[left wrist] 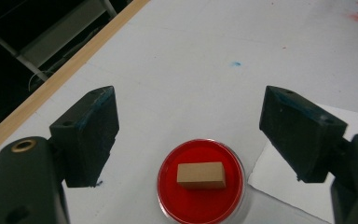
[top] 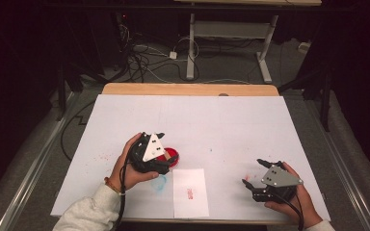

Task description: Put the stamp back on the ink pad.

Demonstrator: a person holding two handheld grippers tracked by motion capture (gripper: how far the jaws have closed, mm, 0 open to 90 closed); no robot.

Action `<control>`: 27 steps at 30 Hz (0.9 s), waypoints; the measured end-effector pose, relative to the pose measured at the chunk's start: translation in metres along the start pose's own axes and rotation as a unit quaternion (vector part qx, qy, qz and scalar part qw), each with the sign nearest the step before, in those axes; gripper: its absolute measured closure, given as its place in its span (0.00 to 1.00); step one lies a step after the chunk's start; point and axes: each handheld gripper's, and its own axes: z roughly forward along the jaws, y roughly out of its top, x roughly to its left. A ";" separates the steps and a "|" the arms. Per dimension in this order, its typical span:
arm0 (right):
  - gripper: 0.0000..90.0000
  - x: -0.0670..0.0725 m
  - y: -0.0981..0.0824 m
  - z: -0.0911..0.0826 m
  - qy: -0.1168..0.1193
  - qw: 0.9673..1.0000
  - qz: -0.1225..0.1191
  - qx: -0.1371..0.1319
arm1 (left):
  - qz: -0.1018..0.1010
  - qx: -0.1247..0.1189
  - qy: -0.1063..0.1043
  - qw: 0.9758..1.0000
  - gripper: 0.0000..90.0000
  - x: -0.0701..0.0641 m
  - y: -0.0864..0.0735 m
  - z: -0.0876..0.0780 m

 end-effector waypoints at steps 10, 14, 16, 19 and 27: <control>0.23 0.000 0.001 -0.002 -0.004 1.000 0.002 -0.005 | 0.004 -0.005 0.014 1.000 0.21 0.000 -0.005 -0.007; 0.23 0.000 0.001 -0.002 -0.007 1.000 0.003 -0.008 | 0.009 -0.006 0.024 1.000 0.21 -0.001 -0.007 -0.010; 0.23 -0.001 0.002 -0.003 -0.008 1.000 0.004 -0.009 | 0.011 -0.006 0.027 1.000 0.21 -0.002 -0.008 -0.010; 0.23 -0.001 0.002 -0.004 -0.009 1.000 0.005 -0.010 | 0.015 -0.007 0.032 0.999 0.21 -0.004 -0.011 -0.012; 0.23 -0.001 0.003 -0.006 -0.015 1.000 0.009 -0.016 | 0.025 -0.004 0.046 0.999 0.21 -0.006 -0.017 -0.018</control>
